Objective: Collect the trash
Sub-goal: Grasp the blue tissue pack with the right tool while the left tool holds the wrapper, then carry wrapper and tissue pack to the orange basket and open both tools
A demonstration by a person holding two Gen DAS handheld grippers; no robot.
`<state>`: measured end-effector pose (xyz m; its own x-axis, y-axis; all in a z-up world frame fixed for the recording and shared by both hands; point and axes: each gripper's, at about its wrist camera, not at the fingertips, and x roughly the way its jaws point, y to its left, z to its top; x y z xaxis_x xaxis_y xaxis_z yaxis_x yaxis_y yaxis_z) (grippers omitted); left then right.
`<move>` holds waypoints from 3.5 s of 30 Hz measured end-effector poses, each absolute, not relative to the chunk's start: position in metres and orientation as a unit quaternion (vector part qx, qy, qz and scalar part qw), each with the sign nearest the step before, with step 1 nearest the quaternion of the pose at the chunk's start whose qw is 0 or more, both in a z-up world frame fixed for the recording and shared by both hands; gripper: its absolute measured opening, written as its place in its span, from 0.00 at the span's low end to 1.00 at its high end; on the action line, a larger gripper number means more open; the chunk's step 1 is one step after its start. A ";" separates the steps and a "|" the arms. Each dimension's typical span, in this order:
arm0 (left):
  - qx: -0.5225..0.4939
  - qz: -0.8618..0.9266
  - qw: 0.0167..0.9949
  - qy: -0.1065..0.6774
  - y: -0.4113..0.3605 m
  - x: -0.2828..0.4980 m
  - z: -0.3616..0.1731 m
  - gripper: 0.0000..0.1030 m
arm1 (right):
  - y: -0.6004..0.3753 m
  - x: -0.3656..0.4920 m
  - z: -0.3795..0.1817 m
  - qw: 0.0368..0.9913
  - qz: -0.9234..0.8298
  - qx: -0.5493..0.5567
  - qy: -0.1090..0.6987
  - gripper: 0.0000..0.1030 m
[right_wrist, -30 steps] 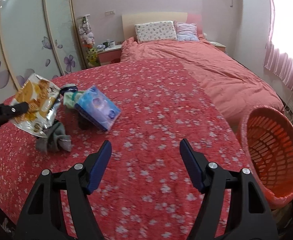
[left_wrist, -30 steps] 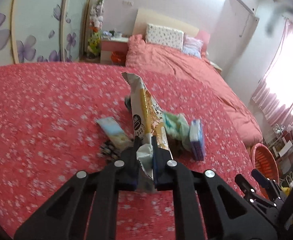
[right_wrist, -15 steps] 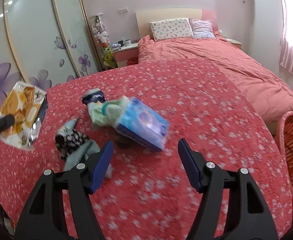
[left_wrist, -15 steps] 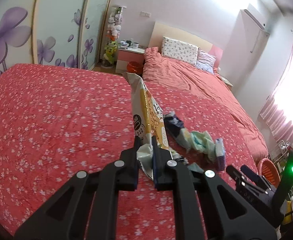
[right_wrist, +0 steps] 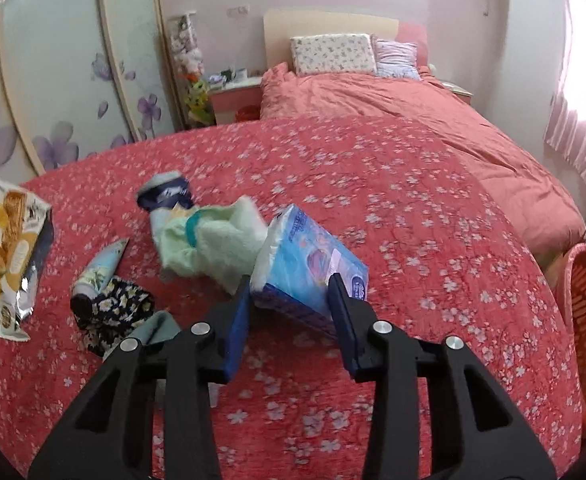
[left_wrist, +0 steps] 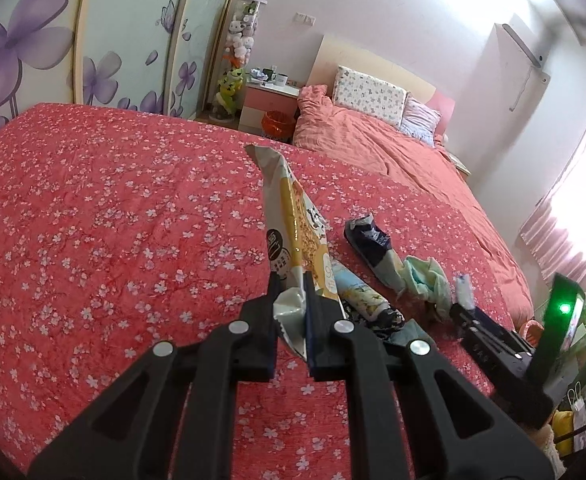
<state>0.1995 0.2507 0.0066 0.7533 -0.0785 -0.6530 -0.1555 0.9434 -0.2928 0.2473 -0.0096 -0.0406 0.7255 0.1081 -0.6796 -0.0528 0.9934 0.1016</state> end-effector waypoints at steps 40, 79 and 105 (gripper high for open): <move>-0.131 -0.027 0.931 0.340 0.180 0.198 0.030 0.11 | -0.101 0.184 0.003 0.952 0.029 0.109 0.285 0.15; -0.068 -0.228 0.904 0.356 -0.039 0.181 0.031 0.11 | -0.228 0.090 0.019 0.970 -0.106 0.098 0.196 0.15; -0.037 -0.351 0.854 0.382 -0.192 0.191 -0.001 0.11 | -0.324 0.081 -0.008 0.945 -0.185 0.184 0.198 0.15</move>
